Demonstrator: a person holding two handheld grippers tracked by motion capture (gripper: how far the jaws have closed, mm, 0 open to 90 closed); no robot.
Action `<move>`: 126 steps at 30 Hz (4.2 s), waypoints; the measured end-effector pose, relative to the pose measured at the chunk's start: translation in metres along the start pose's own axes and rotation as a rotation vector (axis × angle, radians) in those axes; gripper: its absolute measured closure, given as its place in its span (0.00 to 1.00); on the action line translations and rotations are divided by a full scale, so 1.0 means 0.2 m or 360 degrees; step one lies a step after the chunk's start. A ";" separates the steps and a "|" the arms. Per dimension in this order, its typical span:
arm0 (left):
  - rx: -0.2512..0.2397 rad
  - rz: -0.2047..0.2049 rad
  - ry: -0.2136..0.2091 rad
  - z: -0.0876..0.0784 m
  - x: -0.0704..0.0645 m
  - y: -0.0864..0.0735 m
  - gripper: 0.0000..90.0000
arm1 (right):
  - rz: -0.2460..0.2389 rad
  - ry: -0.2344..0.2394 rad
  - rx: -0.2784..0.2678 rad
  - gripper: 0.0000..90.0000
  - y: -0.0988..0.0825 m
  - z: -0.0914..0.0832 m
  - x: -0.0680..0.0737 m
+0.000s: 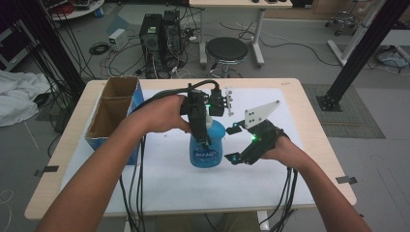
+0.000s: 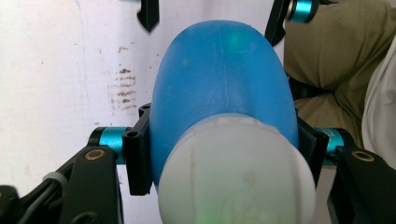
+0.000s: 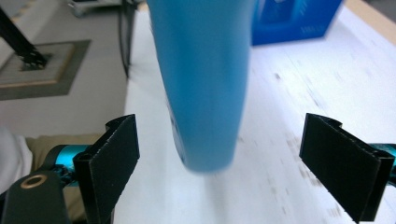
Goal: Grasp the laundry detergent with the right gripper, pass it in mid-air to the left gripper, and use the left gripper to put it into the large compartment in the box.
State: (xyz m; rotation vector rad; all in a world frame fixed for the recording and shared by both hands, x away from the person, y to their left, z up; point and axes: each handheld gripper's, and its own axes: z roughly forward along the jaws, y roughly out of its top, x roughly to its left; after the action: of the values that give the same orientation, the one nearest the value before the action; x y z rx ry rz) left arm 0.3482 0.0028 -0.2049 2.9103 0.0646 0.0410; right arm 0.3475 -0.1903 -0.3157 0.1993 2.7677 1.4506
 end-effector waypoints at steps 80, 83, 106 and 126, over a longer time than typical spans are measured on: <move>-0.0181 -0.0587 0.0350 -0.90 0.19 -0.85 0.42 | 0.0283 -0.0358 0.0875 0.01 -0.14 -0.52 -0.12; -0.0176 -0.0607 0.0357 -0.91 0.19 -0.90 0.42 | 0.0292 -0.0360 0.0883 0.01 -0.14 -0.51 -0.12; -0.0093 -0.0699 0.0402 -0.78 0.26 -1.13 0.42 | 0.0312 -0.0387 0.0891 0.01 -0.15 -0.49 -0.14; 0.0013 -0.0641 0.0342 -0.37 0.33 -1.24 0.42 | 0.0315 -0.0376 0.0907 0.01 -0.15 -0.46 -0.14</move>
State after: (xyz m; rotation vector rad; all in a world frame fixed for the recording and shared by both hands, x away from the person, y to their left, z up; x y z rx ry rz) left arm 0.4015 0.2638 -0.1872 2.8296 0.6830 0.2838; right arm 0.3663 -0.2863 -0.2897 0.6155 2.9357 0.5649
